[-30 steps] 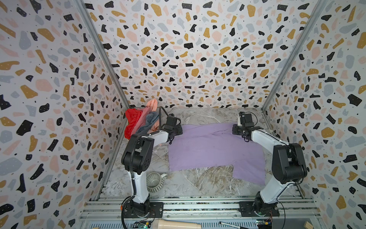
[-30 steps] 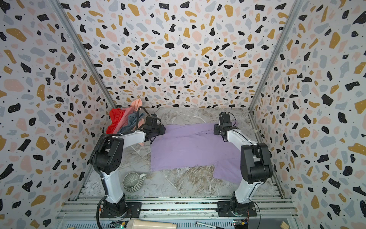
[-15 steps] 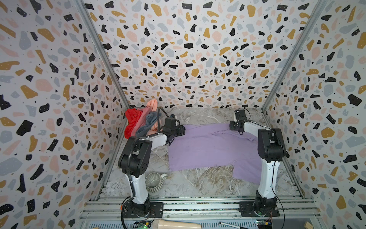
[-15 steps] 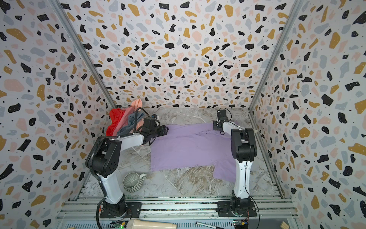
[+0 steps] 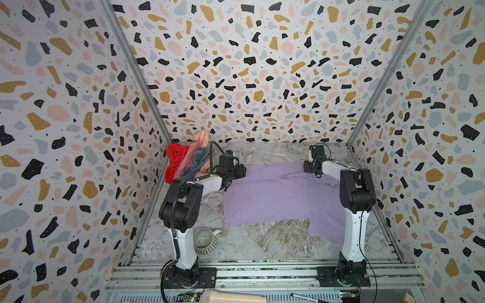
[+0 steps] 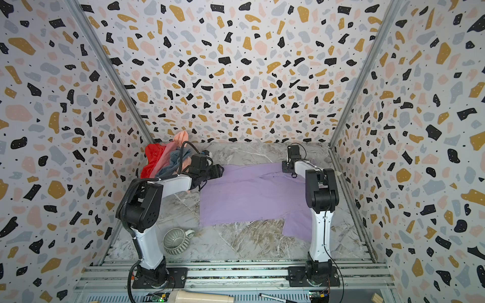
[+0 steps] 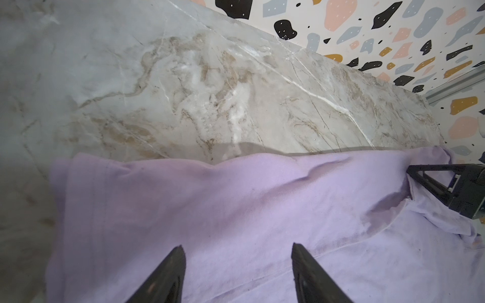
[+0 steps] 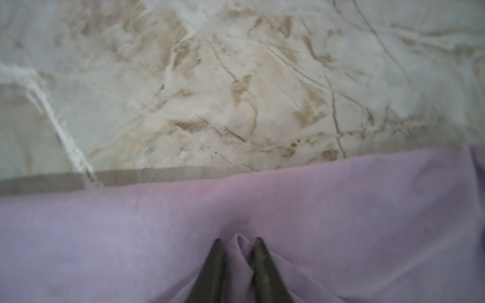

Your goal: Fold and stack the t-shirts

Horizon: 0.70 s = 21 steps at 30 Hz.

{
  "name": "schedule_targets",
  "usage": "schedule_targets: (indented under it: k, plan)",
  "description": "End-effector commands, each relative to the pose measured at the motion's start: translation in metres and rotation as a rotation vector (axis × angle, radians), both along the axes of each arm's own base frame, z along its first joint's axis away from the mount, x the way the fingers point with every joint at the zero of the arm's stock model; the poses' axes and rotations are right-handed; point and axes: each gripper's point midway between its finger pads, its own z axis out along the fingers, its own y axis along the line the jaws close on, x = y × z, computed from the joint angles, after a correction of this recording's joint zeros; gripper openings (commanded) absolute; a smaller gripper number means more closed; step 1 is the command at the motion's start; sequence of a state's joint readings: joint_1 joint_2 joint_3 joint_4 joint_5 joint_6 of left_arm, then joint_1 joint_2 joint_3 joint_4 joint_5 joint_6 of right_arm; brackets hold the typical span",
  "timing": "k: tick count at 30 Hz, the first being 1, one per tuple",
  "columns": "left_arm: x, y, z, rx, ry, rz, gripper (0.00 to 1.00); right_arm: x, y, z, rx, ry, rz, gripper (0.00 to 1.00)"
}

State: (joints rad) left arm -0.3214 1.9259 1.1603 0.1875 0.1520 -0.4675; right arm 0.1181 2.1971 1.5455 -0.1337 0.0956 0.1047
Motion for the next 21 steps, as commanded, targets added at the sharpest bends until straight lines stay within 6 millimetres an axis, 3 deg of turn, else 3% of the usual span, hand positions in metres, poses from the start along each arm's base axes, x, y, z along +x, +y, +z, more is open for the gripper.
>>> schedule_targets:
  k: [1, 5, 12, 17, 21]
  plan:
    - [0.011, 0.0, 0.01, -0.01, -0.033, 0.016, 0.65, 0.002, 0.002, 0.004, -0.009, -0.007, 0.005, 0.1]
    - [0.011, 0.002, 0.003, -0.002, -0.02, 0.022, 0.65, 0.0, 0.004, 0.011, 0.002, -0.018, 0.014, 0.06]
    - [0.011, 0.004, -0.006, 0.011, 0.001, 0.026, 0.65, -0.009, 0.005, 0.05, 0.029, -0.078, 0.0, 0.04]
    - [0.011, 0.005, -0.008, 0.008, 0.01, 0.029, 0.65, -0.044, 0.012, 0.065, 0.063, -0.073, -0.017, 0.04]
    - [0.01, 0.006, -0.01, 0.002, 0.01, 0.037, 0.65, -0.096, 0.024, 0.065, 0.09, -0.022, -0.068, 0.03]
